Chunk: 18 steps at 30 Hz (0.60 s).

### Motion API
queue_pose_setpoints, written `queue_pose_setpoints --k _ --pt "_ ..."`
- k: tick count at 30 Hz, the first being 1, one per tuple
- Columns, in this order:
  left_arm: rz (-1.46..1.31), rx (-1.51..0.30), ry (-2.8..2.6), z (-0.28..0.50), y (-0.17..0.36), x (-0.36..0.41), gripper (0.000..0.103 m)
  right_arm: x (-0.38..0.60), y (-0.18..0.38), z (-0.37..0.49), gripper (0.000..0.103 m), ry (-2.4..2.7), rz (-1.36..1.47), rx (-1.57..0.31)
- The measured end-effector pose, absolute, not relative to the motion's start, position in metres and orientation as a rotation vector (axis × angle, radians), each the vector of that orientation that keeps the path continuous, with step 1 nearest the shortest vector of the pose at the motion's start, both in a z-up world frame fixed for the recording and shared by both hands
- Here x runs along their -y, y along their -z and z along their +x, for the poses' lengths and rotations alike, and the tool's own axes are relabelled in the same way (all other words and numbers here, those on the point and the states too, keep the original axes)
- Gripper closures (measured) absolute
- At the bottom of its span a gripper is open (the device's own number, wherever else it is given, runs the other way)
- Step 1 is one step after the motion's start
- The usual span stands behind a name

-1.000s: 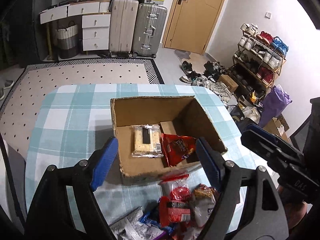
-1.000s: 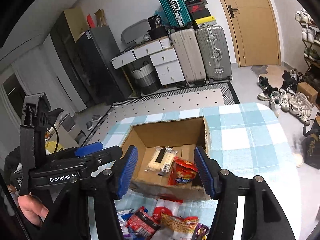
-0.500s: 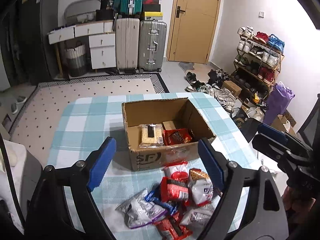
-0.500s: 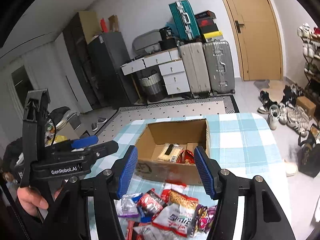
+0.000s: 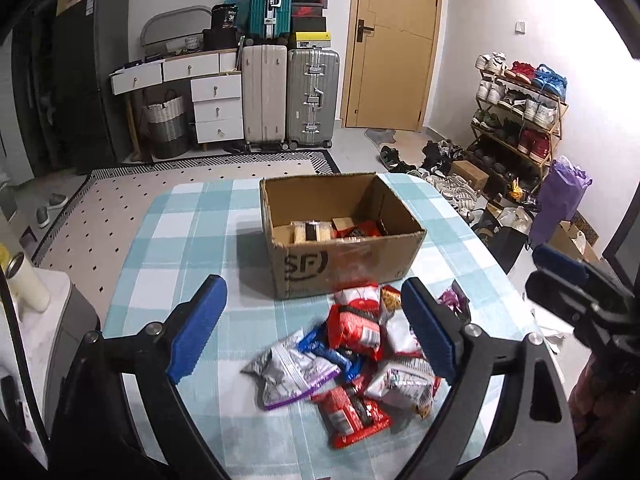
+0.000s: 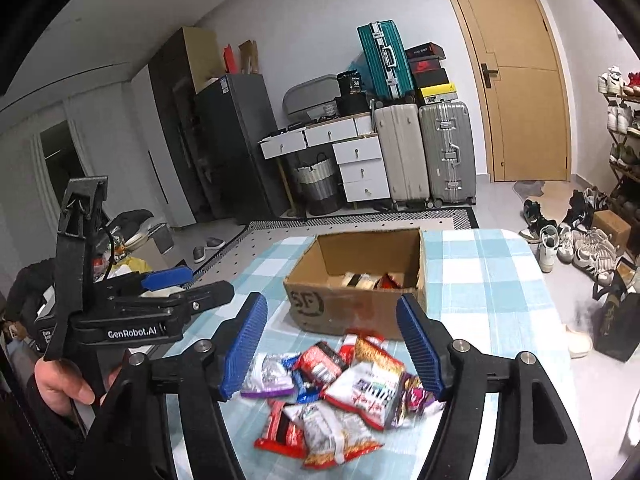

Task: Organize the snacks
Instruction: 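Withdraw both tools from the box back toward the snack pile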

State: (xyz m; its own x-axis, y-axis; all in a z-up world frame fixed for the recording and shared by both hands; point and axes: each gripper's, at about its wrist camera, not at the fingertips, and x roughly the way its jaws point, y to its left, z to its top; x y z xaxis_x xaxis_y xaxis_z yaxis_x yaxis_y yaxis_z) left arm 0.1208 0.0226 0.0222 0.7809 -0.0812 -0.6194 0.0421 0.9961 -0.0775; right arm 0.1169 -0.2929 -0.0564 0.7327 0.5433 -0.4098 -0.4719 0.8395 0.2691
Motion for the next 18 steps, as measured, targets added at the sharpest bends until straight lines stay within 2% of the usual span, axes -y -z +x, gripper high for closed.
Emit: queue_pose_setpoints --k 3,6,18 --pt "-0.062 -0.668 0.065 0.109 -0.015 -0.022 0.014 0.294 0.068 0.107 0.034 -0.558 0.159 -0.517" --pt "-0.073 -0.669 0.054 0.101 -0.007 -0.021 0.001 0.294 0.081 0.099 0.033 -0.563 0.168 -0.536" --pt "-0.124 -0.727 0.053 0.086 0.036 -0.024 0.001 0.287 0.131 0.098 0.032 -0.578 0.206 -0.649"
